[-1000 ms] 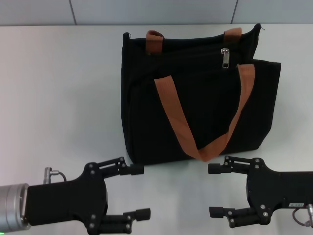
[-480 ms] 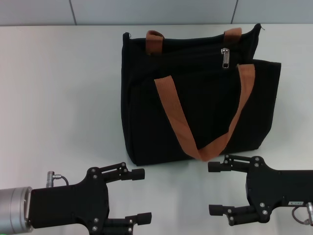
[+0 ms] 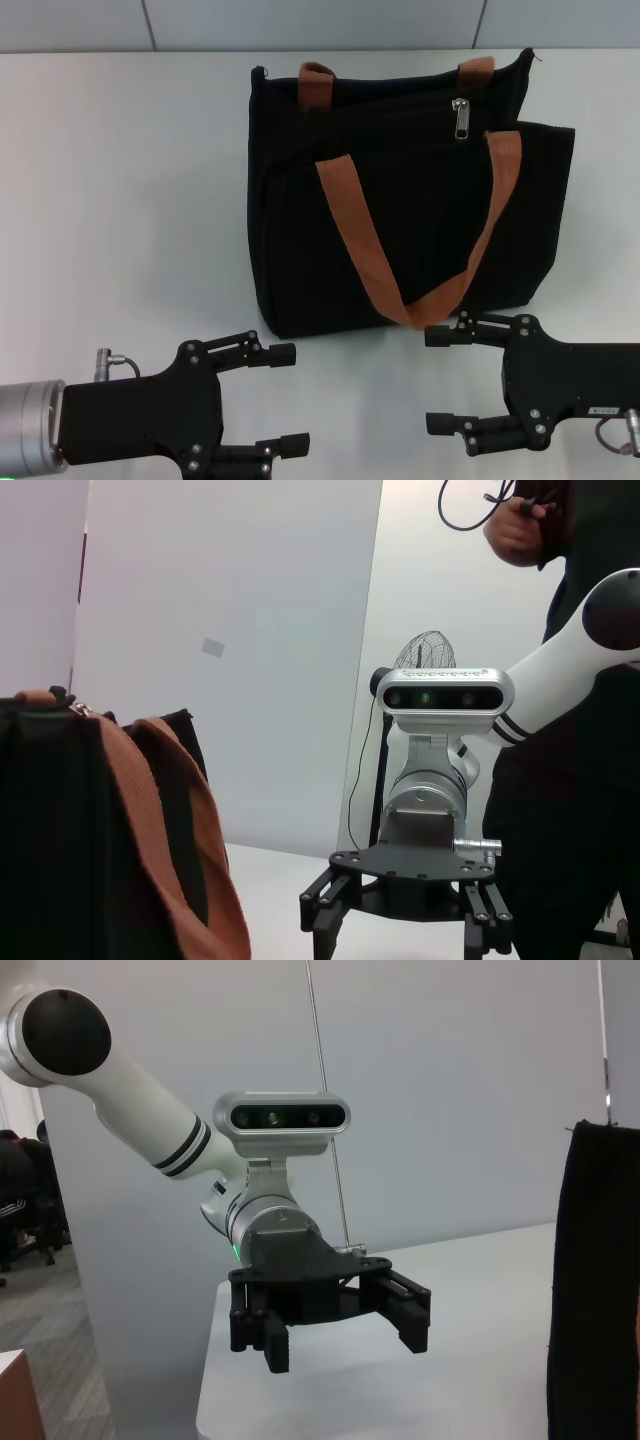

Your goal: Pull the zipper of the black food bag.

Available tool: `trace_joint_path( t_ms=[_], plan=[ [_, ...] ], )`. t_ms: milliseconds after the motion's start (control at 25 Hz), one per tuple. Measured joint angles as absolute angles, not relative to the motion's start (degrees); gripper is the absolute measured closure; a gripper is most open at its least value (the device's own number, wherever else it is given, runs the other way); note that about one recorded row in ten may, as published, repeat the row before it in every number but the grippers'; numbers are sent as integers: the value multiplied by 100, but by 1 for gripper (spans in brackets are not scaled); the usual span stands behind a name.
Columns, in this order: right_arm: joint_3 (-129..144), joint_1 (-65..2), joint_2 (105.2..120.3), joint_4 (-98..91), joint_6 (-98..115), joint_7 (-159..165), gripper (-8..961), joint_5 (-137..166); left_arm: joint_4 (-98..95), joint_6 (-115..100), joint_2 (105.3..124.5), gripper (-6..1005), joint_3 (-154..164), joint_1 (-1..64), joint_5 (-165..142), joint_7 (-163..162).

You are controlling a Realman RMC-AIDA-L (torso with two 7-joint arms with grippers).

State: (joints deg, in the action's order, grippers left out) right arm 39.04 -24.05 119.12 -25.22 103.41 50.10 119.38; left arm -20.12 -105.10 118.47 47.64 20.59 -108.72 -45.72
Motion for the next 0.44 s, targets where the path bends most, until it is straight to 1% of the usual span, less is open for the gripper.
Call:
trace_joint_path(
  t_ms=[440],
  plan=[
    [3902,-2421,11926,-2522,10318,5009,118,11935,-2012,-10511,11837,198,4764,2051,-10872,-4586]
  ],
)
